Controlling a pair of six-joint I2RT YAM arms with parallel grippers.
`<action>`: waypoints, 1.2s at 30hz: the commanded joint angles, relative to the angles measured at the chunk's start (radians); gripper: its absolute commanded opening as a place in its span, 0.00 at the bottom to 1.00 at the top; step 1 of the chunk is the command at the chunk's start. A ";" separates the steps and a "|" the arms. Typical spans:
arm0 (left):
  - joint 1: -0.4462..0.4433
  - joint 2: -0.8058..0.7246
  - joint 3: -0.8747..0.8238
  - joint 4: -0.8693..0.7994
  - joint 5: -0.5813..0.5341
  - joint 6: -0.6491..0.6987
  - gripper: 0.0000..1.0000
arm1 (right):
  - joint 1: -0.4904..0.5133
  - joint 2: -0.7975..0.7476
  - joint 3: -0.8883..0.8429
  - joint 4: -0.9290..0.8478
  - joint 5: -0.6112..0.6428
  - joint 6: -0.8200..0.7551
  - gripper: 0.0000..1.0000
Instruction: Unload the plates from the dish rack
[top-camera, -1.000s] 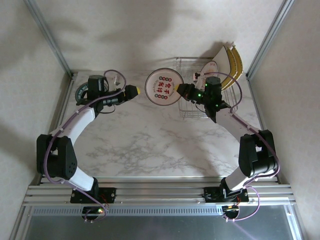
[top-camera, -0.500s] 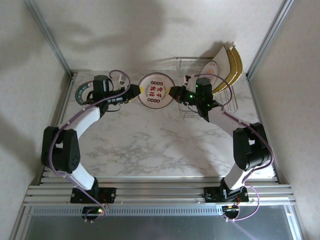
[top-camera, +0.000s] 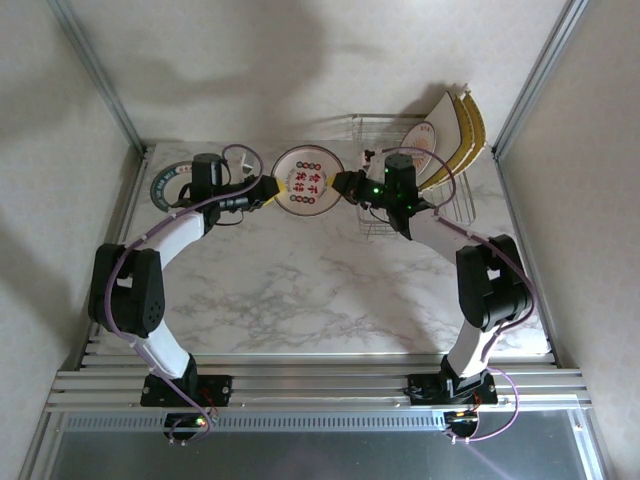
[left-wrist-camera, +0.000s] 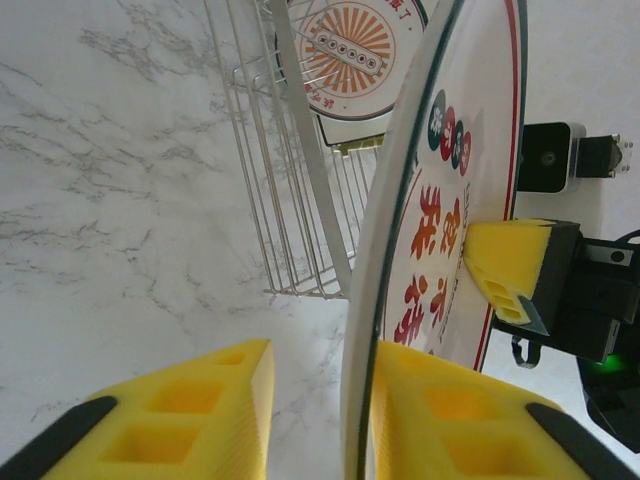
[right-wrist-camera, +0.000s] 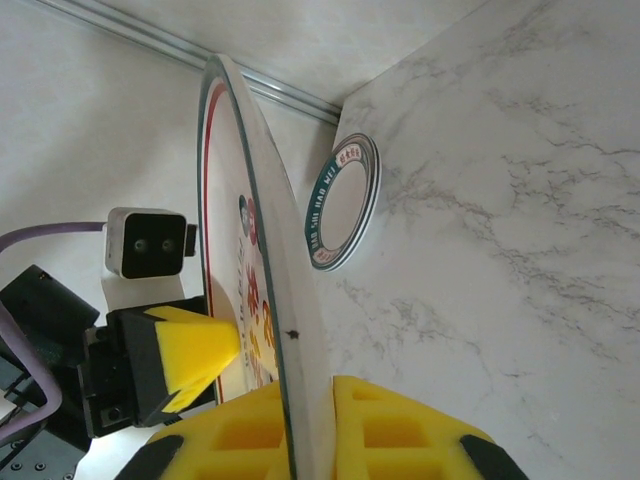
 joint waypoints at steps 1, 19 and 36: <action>-0.007 0.017 0.009 0.037 0.006 -0.010 0.28 | 0.020 0.017 0.063 0.059 -0.021 0.015 0.00; -0.007 0.007 0.019 0.025 -0.034 -0.016 0.00 | 0.034 0.061 0.136 -0.083 -0.038 -0.053 0.39; 0.032 -0.042 0.028 0.024 -0.125 -0.022 0.00 | -0.004 -0.055 0.361 -0.768 0.233 -0.449 0.99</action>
